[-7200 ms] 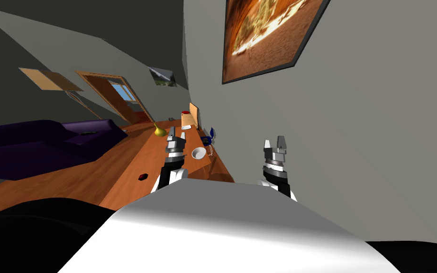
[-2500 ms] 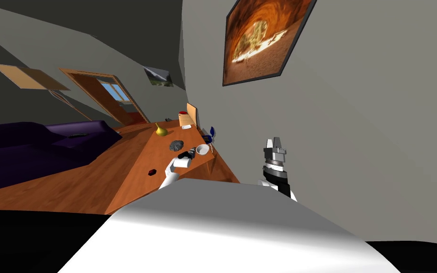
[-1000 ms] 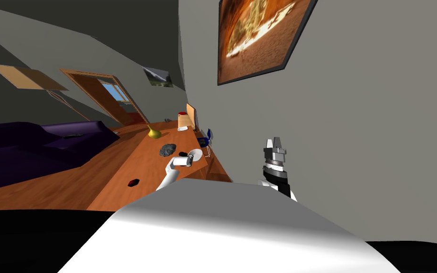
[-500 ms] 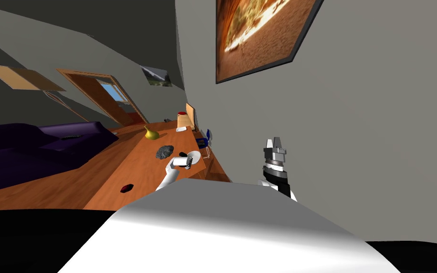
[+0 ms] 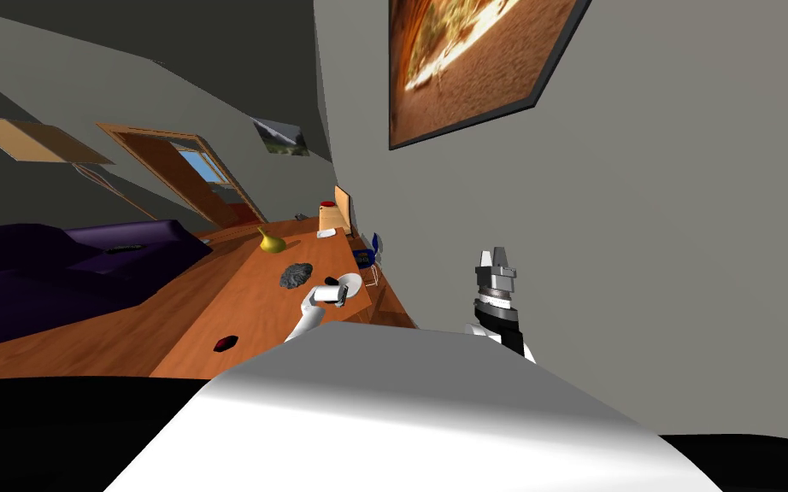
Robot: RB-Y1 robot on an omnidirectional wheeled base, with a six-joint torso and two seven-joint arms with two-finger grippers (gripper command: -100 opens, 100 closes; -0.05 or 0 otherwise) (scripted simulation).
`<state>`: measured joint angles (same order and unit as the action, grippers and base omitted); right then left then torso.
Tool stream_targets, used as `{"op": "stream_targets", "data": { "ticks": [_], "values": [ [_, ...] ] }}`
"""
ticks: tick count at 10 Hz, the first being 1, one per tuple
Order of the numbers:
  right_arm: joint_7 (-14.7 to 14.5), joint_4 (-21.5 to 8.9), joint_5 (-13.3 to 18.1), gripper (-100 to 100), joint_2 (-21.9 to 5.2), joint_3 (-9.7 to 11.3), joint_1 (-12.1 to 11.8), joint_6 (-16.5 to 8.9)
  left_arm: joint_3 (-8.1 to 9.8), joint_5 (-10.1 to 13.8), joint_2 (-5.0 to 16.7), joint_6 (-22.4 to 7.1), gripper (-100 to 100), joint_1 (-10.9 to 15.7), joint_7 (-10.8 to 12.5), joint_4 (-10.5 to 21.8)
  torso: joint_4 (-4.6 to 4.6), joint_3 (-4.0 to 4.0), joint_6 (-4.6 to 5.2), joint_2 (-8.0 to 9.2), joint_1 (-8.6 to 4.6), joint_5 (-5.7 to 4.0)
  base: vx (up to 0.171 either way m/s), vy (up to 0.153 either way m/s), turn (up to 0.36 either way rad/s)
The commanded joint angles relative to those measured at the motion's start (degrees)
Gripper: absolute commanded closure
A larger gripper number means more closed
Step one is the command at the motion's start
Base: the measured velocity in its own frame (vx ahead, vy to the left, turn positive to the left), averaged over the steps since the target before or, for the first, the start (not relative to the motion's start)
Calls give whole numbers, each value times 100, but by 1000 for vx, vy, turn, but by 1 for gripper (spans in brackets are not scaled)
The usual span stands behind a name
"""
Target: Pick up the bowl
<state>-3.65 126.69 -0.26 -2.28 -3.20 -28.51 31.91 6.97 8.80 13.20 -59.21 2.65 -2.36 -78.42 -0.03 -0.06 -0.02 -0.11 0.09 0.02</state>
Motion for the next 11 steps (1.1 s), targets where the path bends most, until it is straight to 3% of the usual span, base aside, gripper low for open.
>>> {"op": "stream_targets", "data": {
  "ticks": [1,2,6,7,8,10,11],
  "values": [
    [0,0,0,0,0,0,0,0,0,0,0,0,-100,0,0,0,0,0,0,0,0,0,11,8,-2],
    [0,0,0,0,0,0,0,0,-1,-2,-2,25,100,1,0,14,1,2,0,4,-3,-1,0,0,0],
    [0,0,0,0,0,0,0,0,-37,-19,6,4,100,-3,-58,19,15,17,-28,19,3,7,0,1,-12],
    [0,0,0,0,0,0,0,0,-35,-18,6,6,0,0,-55,17,14,17,-28,21,4,8,0,0,0],
    [0,0,0,0,0,0,0,0,17,26,29,-169,100,-8,-3,-177,13,17,-28,22,4,8,-17,-8,48],
    [0,0,0,0,0,0,1,0,34,55,58,-364,100,-25,-6,-379,17,26,-26,36,-6,2,-36,-21,24],
    [0,0,0,0,0,0,1,0,34,49,53,-300,100,-9,0,-311,18,29,-24,41,-9,1,-20,-7,4]
  ]
}}
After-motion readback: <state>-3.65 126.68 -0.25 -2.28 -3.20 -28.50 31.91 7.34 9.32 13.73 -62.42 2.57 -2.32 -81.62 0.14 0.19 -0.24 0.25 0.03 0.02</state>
